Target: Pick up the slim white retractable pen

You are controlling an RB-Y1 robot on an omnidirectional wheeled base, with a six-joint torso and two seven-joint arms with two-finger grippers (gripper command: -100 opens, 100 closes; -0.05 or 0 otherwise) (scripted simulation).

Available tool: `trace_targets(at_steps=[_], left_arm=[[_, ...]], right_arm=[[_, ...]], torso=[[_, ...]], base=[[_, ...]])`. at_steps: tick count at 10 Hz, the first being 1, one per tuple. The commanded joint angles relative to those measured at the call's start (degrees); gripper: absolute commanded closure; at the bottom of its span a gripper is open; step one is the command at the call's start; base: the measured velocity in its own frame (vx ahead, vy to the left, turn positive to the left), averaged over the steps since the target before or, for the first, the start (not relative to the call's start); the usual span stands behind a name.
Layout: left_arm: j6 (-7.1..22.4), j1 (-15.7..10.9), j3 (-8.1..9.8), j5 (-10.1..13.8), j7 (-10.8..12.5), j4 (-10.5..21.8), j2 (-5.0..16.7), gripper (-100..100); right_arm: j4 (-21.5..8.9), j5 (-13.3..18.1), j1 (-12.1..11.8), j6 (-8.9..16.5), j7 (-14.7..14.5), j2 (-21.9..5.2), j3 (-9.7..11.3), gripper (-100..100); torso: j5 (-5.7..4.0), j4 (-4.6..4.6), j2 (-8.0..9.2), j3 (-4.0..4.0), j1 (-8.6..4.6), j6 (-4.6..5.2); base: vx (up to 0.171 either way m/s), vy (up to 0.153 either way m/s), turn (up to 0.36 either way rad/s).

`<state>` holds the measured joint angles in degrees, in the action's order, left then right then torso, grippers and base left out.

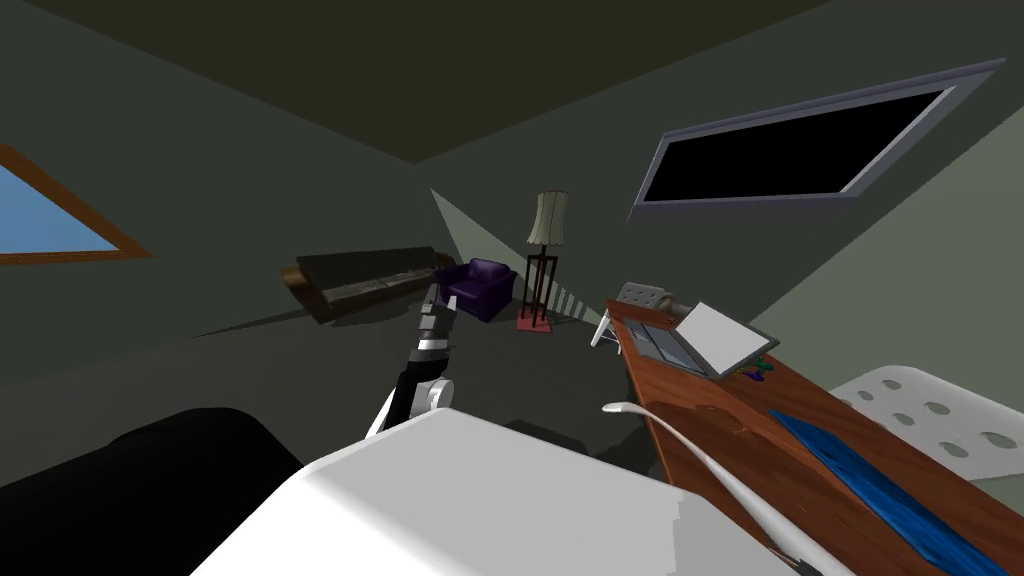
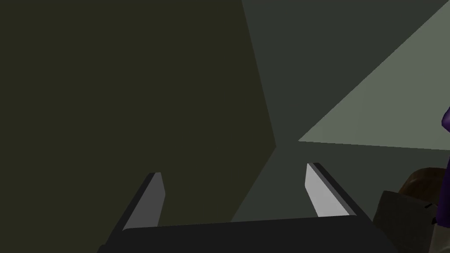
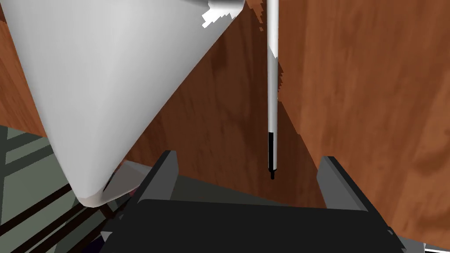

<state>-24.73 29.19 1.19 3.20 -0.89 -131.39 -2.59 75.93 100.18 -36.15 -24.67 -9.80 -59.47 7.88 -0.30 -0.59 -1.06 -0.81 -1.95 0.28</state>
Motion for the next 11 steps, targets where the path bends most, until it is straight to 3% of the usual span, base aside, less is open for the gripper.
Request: trace_targets(at_steps=[1, 2, 4, 5, 6, 10, 11], left_arm=[[0.0, 0.0, 0.0, 0.0, 0.0, 0.0, 0.0, 0], [0.0, 0.0, 0.0, 0.0, 0.0, 0.0, 0.0, 0], [0.0, 0.0, 0.0, 0.0, 0.0, 0.0, 0.0, 0], [0.0, 0.0, 0.0, 0.0, 0.0, 0.0, 0.0, 0], [0.0, 0.0, 0.0, 0.0, 0.0, 0.0, 0.0, 0], [0.0, 0.0, 0.0, 0.0, 0.0, 0.0, 0.0, 0], [0.0, 0.0, 0.0, 0.0, 0.0, 0.0, 0.0, 0]], right_arm=[[-0.8, -0.3, -0.8, 0.3, -1.9, 0.0, -0.1, -100], [-1.4, 1.7, -1.6, 0.2, -2.0, -0.4, 0.6, -100], [-2.2, 1.8, -0.8, 0.1, -2.5, -0.1, 1.0, -100], [-2.2, 1.9, -0.9, 0.1, -2.5, -0.1, 1.0, 0], [-1.6, -1.0, -0.9, 3.0, -5.4, -1.7, 3.8, -100], [-1.6, -6.8, -0.9, 3.6, -6.3, -1.7, 4.2, -100], [-1.0, -8.8, -0.8, 6.5, -9.1, -3.2, 7.1, -100]], torso=[[0.0, 0.0, 0.0, 0.0, 0.0, 0.0], [0.02, -0.01, -0.05, -0.03, -0.02, 0.05], [0.01, -0.01, -0.03, -0.02, -0.07, 0.03], [0.02, -0.02, -0.1, -0.05, 0.02, 0.05], [0.04, -0.03, -0.15, -0.09, 0.1, 0.04], [0.04, -0.02, -0.1, -0.05, 0.12, 0.06], [0.05, -0.04, -0.18, -0.1, 0.15, 0.05]], base=[[-0.026, -0.044, 0.048], [-0.031, -0.042, 0.123], [-0.026, -0.04, 0.079], [-0.003, -0.005, -0.002], [-0.073, -0.01, 0.29], [-0.039, -0.01, 0.05], [-0.07, -0.003, 0.339]])
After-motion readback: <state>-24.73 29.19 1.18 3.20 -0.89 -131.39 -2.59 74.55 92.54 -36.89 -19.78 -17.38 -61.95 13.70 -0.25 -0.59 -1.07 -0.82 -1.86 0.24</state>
